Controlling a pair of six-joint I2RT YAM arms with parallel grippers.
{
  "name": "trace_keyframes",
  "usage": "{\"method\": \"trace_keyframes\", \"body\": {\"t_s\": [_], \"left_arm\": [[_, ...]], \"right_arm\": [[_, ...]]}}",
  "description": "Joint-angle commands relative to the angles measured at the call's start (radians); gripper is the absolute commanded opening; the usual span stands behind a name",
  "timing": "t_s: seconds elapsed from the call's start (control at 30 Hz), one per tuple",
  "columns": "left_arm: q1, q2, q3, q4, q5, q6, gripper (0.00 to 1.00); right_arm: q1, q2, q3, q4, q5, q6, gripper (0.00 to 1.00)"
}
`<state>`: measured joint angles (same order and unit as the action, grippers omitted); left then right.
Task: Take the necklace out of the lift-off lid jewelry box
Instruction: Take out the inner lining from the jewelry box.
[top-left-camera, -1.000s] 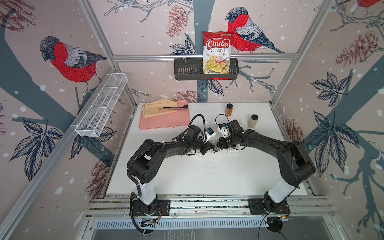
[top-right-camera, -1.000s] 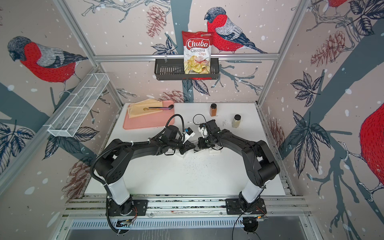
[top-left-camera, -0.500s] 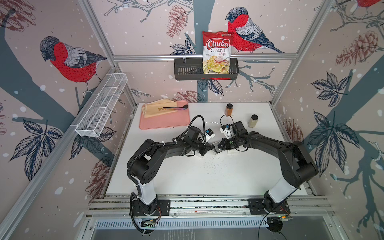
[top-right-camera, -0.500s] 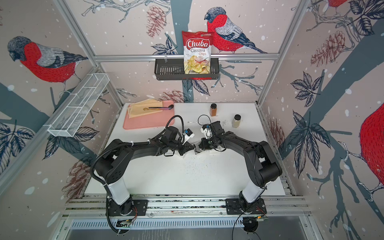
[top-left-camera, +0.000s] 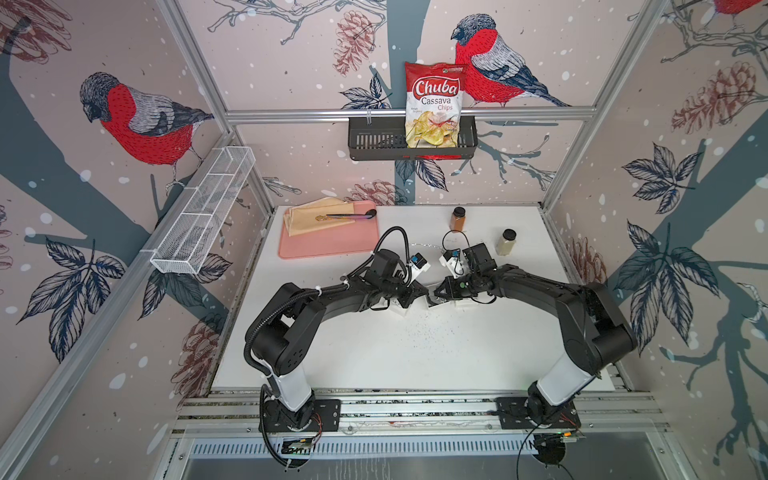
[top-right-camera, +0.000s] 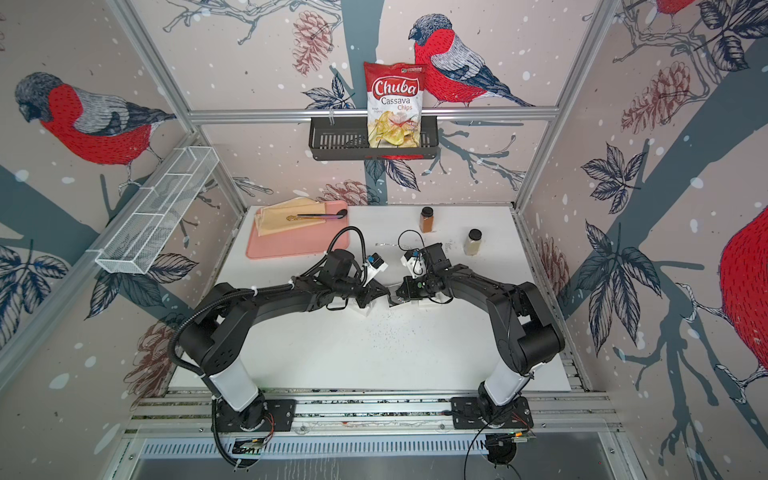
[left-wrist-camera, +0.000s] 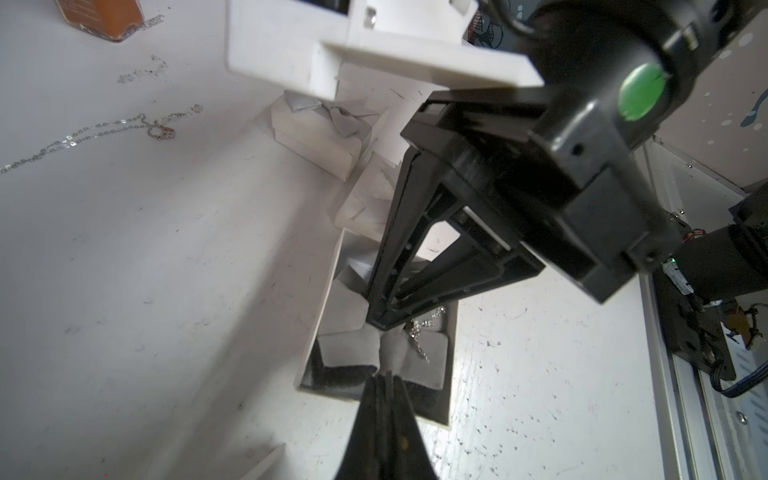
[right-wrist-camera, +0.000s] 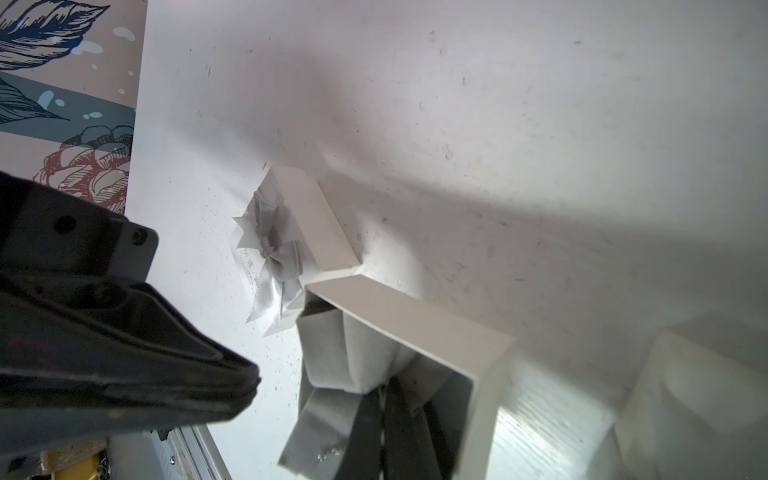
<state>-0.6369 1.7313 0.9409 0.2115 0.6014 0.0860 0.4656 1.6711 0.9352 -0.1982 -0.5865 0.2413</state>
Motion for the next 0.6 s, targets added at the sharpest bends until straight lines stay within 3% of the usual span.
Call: {"method": "trace_keyframes", "body": {"t_s": [0.0, 0.27, 0.57], "left_arm": [[0.009, -0.030, 0.001, -0.036, -0.004, 0.022, 0.04], [0.016, -0.068, -0.001, -0.059, 0.001, 0.026, 0.06], [0.016, -0.016, -0.004, -0.061, 0.008, 0.028, 0.05]], "right_arm": [[-0.002, -0.011, -0.005, 0.048, -0.046, -0.007, 0.05], [-0.008, -0.040, -0.046, 0.152, -0.137, 0.012, 0.04], [-0.039, -0.073, -0.087, 0.190, -0.191, 0.035, 0.04]]}}
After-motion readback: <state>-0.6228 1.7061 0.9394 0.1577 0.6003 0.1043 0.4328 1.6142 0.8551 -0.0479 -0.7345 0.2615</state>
